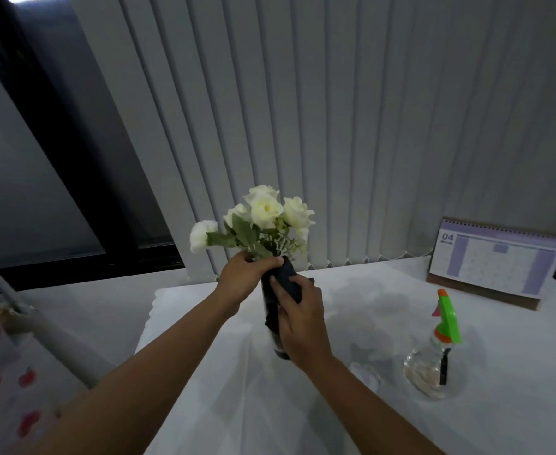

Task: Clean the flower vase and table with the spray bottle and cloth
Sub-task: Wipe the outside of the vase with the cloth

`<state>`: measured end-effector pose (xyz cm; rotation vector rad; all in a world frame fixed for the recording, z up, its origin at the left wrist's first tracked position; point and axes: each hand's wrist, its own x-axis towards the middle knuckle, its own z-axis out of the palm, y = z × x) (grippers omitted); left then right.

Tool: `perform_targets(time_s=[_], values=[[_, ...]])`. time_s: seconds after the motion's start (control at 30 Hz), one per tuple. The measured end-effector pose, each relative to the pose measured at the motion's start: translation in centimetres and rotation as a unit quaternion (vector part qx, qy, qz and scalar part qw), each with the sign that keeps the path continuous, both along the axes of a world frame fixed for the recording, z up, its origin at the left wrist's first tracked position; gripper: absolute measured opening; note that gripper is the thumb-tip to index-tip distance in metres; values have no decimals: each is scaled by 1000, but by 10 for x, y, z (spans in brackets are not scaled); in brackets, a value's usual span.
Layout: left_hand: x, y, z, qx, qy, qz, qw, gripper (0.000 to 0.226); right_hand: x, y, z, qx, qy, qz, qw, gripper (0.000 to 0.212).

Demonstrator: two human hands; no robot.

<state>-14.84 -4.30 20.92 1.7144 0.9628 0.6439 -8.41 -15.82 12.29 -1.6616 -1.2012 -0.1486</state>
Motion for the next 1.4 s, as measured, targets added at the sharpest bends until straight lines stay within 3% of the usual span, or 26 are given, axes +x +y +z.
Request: perform_targets(time_s=[0.1,0.17,0.4,0.5,0.6,0.83,1.0,1.13,1.23,1.4], values=[[-1,0,2,-2,-18,2,1000,51,9,8,3,57,157,-23,986,46],[3,-2,6,-15,-33,-14,999,48,13,11,8,30,188,-62,980,48],[11,1,21,-36,-24,-31,999,43,-6,3,21,18,5,-51,999,52],[10,-1,23,-46,-37,-26,998,41,-2,5,30,81,60,-44,994,41],[12,1,26,-19,-57,2,998,46,3,-4,19,85,116,-59,988,45],[18,1,31,4,-59,32,998,59,9,-28,-27,2,-15,-60,998,43],[21,-1,25,-36,-102,34,993,47,3,7,32,17,-162,-71,984,37],[21,-1,22,-66,-120,65,988,45,-4,19,34,-46,-85,-49,994,34],[21,0,23,-48,-132,66,988,32,6,6,1,-100,-140,10,985,33],[29,0,33,-21,-144,67,987,45,27,-5,7,-125,-171,-13,977,27]])
